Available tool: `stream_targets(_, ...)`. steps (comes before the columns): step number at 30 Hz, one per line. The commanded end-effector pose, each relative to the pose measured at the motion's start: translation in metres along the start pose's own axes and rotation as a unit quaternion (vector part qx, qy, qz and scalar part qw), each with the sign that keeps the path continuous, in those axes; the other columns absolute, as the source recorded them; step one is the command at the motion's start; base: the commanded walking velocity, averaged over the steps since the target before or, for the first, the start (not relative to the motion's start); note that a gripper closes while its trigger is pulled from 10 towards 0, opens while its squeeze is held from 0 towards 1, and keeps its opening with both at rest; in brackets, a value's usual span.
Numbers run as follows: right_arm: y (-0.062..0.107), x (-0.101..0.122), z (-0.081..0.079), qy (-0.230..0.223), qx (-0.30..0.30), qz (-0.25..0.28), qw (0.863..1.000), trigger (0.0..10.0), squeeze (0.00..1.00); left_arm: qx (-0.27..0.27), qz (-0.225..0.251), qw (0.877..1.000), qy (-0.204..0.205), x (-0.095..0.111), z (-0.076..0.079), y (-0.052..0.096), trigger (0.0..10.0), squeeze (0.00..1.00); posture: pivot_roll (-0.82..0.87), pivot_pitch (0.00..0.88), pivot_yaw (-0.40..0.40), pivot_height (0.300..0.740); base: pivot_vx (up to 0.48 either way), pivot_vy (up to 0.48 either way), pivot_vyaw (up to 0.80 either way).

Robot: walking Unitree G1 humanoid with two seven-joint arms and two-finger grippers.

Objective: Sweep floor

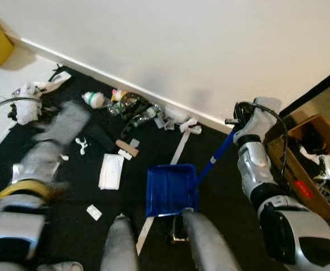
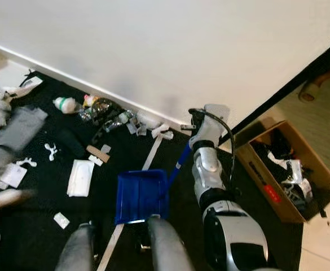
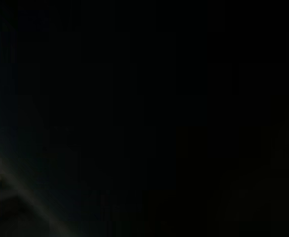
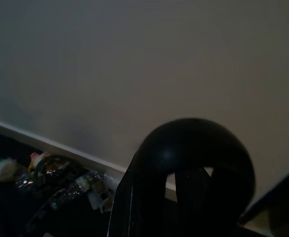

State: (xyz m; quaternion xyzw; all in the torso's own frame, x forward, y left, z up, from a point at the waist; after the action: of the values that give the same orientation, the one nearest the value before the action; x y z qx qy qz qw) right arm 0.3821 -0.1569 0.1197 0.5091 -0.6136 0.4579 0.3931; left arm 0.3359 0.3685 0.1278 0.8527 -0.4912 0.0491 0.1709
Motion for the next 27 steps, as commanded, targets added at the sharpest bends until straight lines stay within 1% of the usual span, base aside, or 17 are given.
stream_targets(1, 0.013, -0.022, 0.009, 0.012, -0.013, -0.049, 0.999, 10.0, 0.00, 0.013, -0.004, 0.999, -0.029, -0.001, -0.006, 0.000, 10.0, 0.00, 0.05, 0.277, -0.095, 0.740, 0.000, 0.000, 0.00)
stream_targets(2, 0.013, -0.023, 0.008, 0.012, -0.011, -0.052, 0.999, 10.0, 0.00, 0.012, 0.006, 1.000, -0.019, 0.007, -0.004, -0.001, 10.0, 0.00, 0.05, 0.277, -0.095, 0.740, 0.000, 0.000, 0.00)
stream_targets(5, 0.013, -0.024, 0.004, 0.011, -0.006, -0.055, 0.998, 10.0, 0.00, -0.003, 0.030, 0.999, 0.036, 0.037, 0.014, 0.000, 10.0, 0.00, 0.05, 0.278, -0.100, 0.740, 0.000, 0.000, 0.00)
stream_targets(6, 0.013, -0.024, 0.003, 0.011, -0.005, -0.055, 0.998, 10.0, 0.00, -0.008, 0.038, 0.997, 0.067, 0.047, 0.020, 0.001, 10.0, 0.00, 0.05, 0.279, -0.099, 0.740, 0.000, 0.000, 0.00)
stream_targets(7, 0.013, -0.024, 0.003, 0.011, -0.005, -0.055, 0.998, 10.0, 0.00, -0.008, 0.038, 0.997, 0.067, 0.047, 0.020, 0.001, 10.0, 0.00, 0.05, 0.279, -0.099, 0.740, 0.000, 0.000, 0.00)
stream_targets(10, 0.012, -0.024, 0.002, 0.010, -0.005, -0.055, 0.998, 10.0, 0.00, -0.043, 0.052, 0.989, 0.129, 0.065, 0.034, 0.004, 10.0, 0.00, 0.04, 0.280, -0.097, 0.740, 0.000, 0.000, 0.00)
stream_targets(11, 0.012, -0.024, 0.002, 0.010, -0.005, -0.055, 0.998, 10.0, 0.00, -0.043, 0.052, 0.989, 0.129, 0.065, 0.034, 0.004, 10.0, 0.00, 0.04, 0.280, -0.097, 0.740, 0.000, 0.000, 0.00)
stream_targets(12, 0.012, -0.023, 0.002, 0.009, -0.005, -0.054, 0.998, 10.0, 0.00, -0.080, 0.051, 0.982, 0.163, 0.071, 0.044, 0.006, 10.0, 0.00, 0.04, 0.278, -0.095, 0.740, 0.000, 0.000, 0.00)
stream_targets(13, 0.011, -0.023, 0.003, 0.009, -0.005, -0.053, 0.999, 10.0, 0.00, -0.135, 0.054, 0.972, 0.185, 0.079, 0.059, 0.010, 10.0, 0.00, 0.04, 0.278, -0.095, 0.740, 0.000, 0.000, 0.00)
stream_targets(14, 0.011, -0.023, 0.003, 0.009, -0.005, -0.053, 0.999, 10.0, 0.00, -0.135, 0.054, 0.972, 0.185, 0.079, 0.059, 0.010, 10.0, 0.00, 0.04, 0.278, -0.095, 0.740, 0.000, 0.000, 0.00)
stream_targets(16, 0.011, -0.022, 0.005, 0.008, -0.006, -0.053, 0.999, 10.0, 0.00, -0.215, 0.055, 0.951, 0.214, 0.089, 0.078, 0.017, 10.0, 0.00, 0.04, 0.278, -0.095, 0.740, 0.000, 0.000, 0.00)
stream_targets(17, 0.011, -0.021, 0.005, 0.008, -0.007, -0.053, 0.999, 10.0, 0.00, -0.214, 0.056, 0.952, 0.214, 0.090, 0.079, 0.018, 10.0, 0.00, 0.04, 0.277, -0.092, 0.740, 0.000, 0.000, 0.00)
stream_targets(18, 0.011, -0.021, 0.006, 0.009, -0.008, -0.053, 0.999, 10.0, 0.00, -0.198, 0.057, 0.956, 0.209, 0.090, 0.076, 0.016, 10.0, 0.00, 0.04, 0.277, -0.092, 0.740, 0.000, 0.000, 0.00)
stream_targets(21, 0.011, -0.022, 0.006, 0.010, -0.008, -0.054, 0.998, 10.0, 0.00, -0.129, 0.071, 0.965, 0.216, 0.093, 0.060, 0.010, 10.0, 0.00, 0.04, 0.277, -0.094, 0.740, 0.000, 0.000, 0.00)
stream_targets(23, 0.011, -0.022, 0.006, 0.011, -0.007, -0.054, 0.998, 10.0, 0.00, -0.105, 0.081, 0.966, 0.220, 0.096, 0.054, 0.009, 10.0, 0.00, 0.04, 0.277, -0.094, 0.740, 0.000, 0.000, 0.00)
stream_targets(24, 0.011, -0.022, 0.006, 0.011, -0.007, -0.054, 0.998, 10.0, 0.00, -0.105, 0.081, 0.966, 0.220, 0.096, 0.054, 0.009, 10.0, 0.00, 0.04, 0.277, -0.094, 0.740, 0.000, 0.000, 0.00)
stream_targets(27, 0.011, -0.022, 0.005, 0.010, -0.006, -0.053, 0.999, 10.0, 0.00, -0.043, 0.122, 0.962, 0.240, 0.110, 0.038, 0.011, 10.0, 0.00, 0.04, 0.277, -0.095, 0.740, 0.000, 0.000, 0.00)
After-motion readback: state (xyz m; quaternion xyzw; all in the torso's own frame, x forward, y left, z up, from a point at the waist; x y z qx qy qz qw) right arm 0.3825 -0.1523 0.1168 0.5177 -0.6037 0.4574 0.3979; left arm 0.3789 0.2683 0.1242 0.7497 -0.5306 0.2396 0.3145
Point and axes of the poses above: a point about 5 cm out from each wrist's last joint towards the gripper, its own y axis pointing back from the gripper into the wrist, its own x axis along the axis of the wrist's last joint, z = x × y, the point moved 2 cm from there along -y, pointing out of the wrist towards the gripper, and after that the axes turned 11 degrees about -y, right-handed, at the moved point
